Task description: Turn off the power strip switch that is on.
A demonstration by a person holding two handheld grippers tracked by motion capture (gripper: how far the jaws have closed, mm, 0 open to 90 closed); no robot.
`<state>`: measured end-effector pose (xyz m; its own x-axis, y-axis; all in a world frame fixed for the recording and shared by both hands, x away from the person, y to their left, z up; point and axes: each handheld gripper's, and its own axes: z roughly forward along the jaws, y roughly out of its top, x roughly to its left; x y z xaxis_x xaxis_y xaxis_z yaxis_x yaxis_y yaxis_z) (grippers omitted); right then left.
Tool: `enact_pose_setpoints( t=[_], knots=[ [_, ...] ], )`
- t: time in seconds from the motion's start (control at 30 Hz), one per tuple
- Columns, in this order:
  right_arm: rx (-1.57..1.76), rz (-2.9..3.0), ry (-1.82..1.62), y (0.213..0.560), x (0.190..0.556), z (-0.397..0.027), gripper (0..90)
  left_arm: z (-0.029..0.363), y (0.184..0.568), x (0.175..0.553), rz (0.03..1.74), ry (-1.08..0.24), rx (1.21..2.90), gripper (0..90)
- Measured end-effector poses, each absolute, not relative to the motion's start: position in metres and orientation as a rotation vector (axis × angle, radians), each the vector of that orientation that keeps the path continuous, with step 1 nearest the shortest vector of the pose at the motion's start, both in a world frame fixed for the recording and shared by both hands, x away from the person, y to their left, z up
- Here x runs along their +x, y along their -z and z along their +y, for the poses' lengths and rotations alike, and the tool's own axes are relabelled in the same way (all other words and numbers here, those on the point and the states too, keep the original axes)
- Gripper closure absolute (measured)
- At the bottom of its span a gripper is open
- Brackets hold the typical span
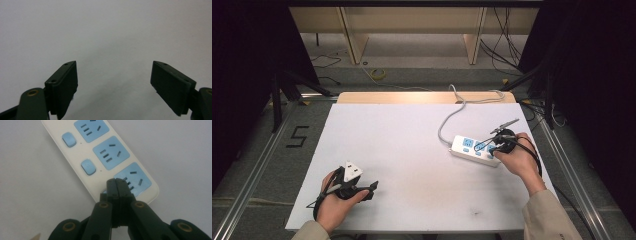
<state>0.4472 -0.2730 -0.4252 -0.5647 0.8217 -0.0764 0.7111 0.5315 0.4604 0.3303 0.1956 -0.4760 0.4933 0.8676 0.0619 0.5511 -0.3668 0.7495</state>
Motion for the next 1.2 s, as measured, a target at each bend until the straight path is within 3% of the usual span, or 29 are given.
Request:
enact_pose_setpoints(
  t=[1.2],
  knots=[
    [1.281, 2.511, -0.502, 0.4330, 0.4511, -0.2678, 90.0, 0.1955, 0.4762, 0.3300, 1.161, -0.603, 2.061, 21.6]
  ],
)
